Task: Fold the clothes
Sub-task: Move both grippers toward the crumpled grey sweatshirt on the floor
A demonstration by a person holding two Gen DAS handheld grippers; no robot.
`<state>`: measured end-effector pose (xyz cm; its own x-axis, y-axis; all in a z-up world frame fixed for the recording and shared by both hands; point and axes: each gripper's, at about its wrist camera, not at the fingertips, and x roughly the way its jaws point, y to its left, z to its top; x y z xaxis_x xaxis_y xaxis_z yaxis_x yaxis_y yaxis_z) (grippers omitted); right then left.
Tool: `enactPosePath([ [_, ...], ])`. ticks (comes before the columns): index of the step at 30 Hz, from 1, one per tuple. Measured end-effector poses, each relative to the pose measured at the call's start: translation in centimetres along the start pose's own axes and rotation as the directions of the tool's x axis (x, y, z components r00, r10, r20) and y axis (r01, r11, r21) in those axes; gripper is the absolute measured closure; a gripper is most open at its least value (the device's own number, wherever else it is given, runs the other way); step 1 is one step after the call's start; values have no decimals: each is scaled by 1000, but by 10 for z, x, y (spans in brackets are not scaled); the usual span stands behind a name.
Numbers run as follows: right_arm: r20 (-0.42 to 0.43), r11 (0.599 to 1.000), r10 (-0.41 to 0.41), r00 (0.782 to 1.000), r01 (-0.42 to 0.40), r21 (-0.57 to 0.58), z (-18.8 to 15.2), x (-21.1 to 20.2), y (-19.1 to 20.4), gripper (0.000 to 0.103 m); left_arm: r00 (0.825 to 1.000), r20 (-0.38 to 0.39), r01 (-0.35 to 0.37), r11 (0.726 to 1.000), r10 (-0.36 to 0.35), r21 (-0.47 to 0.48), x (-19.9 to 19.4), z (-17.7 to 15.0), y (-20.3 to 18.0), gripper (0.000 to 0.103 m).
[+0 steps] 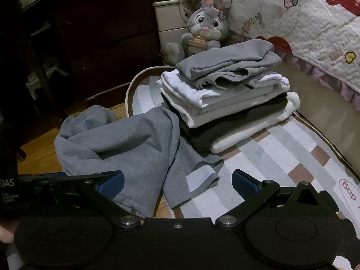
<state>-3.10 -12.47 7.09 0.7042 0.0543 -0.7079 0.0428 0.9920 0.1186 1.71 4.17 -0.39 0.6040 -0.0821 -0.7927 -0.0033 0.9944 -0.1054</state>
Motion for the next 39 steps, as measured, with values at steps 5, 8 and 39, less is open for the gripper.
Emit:
enactPosePath([
  [5,36,999,36,999,-36,11,-1,-6,1,0,1000,-2,6,1000,-6,-2,-1,1,0,0],
  [8,41,999,39,998,-40,6,-1,-7,2,0,1000,-5,11,1000,-11,-2,-1,1,-1,0],
  [39,-22,988,44,999,-41,151,-7,33,-21,0,999,42,7,988,-1,-152,30,-6,24,0],
])
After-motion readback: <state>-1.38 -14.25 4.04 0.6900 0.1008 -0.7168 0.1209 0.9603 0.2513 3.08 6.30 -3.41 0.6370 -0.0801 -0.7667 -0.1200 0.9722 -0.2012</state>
